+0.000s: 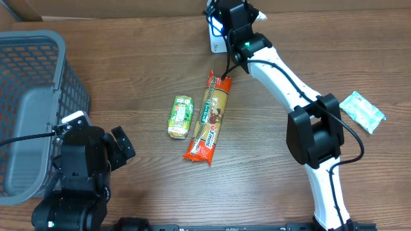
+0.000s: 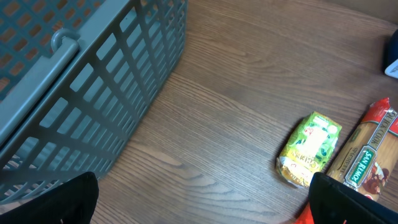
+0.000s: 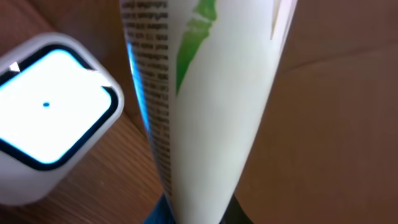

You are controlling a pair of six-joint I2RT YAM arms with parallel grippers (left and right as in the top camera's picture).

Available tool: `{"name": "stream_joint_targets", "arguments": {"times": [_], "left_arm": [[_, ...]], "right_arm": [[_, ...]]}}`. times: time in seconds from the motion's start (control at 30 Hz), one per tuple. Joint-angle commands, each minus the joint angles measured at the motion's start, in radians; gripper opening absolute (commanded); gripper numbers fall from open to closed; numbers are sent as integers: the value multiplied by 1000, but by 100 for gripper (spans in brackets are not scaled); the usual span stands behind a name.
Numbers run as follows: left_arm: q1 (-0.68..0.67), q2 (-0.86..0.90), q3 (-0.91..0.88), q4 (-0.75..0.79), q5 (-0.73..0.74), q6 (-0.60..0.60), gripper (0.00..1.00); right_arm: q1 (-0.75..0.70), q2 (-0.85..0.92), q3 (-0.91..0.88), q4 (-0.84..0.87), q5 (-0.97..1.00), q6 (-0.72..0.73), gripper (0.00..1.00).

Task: Scan the item barcode
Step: 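Lift the white tube and hold it in front of the scanner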

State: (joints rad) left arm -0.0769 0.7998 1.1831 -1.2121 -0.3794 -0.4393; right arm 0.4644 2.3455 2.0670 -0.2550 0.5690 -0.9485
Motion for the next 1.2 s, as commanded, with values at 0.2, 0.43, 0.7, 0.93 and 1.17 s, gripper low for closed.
{"name": "stream_joint_targets", "arguments": {"times": [0.2, 0.43, 0.7, 0.93, 1.17], "left_arm": [[3, -1, -1, 0, -12, -10, 100], [3, -1, -1, 0, -12, -10, 99], [3, -2, -1, 0, -12, -10, 99], [3, -1, -1, 0, -12, -10, 100], [3, -1, -1, 0, -12, -10, 99]], "right_arm": [[-19, 34, 15, 21, 85, -106, 4], [-23, 38, 15, 29, 61, -104, 4], [-23, 38, 15, 22, 62, -103, 4], [-23, 38, 15, 13, 66, -103, 4], [-24, 38, 15, -39, 69, -103, 4]]}}
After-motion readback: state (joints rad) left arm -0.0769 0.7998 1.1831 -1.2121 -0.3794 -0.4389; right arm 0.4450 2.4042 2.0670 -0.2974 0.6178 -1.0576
